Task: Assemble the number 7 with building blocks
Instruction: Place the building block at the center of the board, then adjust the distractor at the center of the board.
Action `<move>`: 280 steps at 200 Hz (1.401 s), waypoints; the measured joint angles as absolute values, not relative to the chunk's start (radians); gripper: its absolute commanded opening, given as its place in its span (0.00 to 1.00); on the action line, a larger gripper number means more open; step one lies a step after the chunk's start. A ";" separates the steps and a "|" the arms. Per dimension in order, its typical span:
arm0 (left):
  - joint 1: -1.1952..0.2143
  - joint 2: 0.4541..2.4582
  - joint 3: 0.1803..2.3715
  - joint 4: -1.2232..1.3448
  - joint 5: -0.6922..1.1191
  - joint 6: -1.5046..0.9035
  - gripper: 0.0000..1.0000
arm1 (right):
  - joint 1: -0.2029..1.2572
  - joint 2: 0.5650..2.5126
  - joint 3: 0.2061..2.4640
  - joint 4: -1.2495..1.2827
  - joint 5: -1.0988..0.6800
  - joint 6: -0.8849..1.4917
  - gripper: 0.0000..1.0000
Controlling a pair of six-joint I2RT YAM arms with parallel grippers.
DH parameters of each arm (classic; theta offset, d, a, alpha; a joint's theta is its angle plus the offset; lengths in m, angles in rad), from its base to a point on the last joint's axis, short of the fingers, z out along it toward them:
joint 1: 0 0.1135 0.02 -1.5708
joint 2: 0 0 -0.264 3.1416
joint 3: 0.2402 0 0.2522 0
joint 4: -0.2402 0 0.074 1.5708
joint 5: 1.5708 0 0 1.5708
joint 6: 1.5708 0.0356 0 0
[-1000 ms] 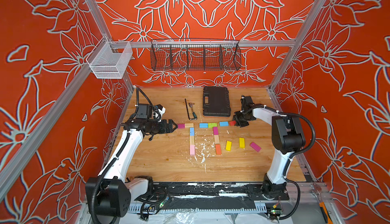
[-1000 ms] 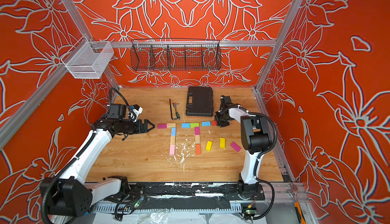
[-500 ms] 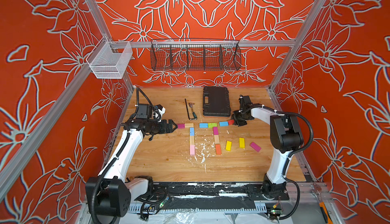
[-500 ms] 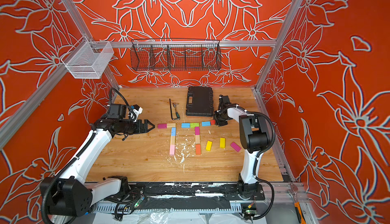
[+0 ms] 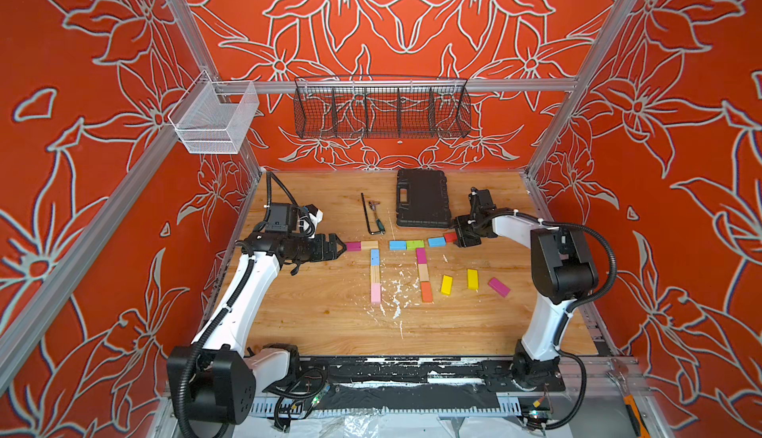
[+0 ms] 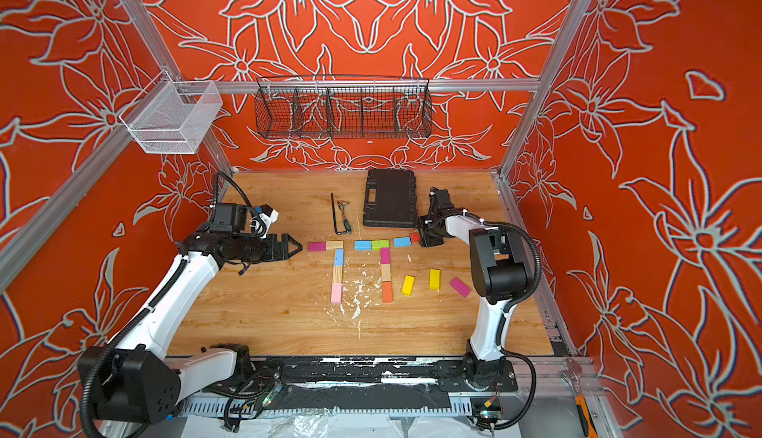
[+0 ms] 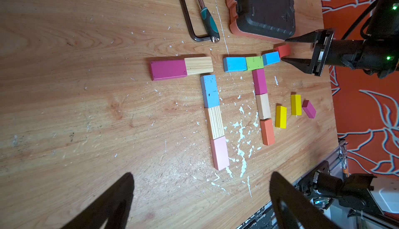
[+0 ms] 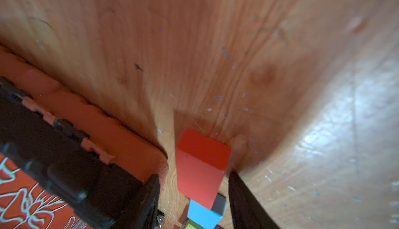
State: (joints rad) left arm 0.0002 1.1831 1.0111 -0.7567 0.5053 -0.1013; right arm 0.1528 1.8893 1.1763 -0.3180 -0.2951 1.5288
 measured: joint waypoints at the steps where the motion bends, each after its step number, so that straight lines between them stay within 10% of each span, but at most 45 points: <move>1: 0.000 1.183 1.011 -0.757 0.505 -0.101 0.95 | 0.153 1.888 1.174 -0.318 -0.295 1.529 0.54; 90: 0.000 1.183 1.011 -0.762 0.499 -0.101 0.95 | 0.096 1.666 1.155 -0.387 -0.313 0.941 0.42; 144: 0.000 1.183 1.011 -0.763 0.498 -0.101 0.95 | 0.054 1.900 1.422 -0.381 -0.442 0.654 0.00; 280: 0.000 1.188 1.011 -0.765 0.491 -0.101 0.95 | 0.041 2.222 1.669 -0.635 -0.488 0.517 0.00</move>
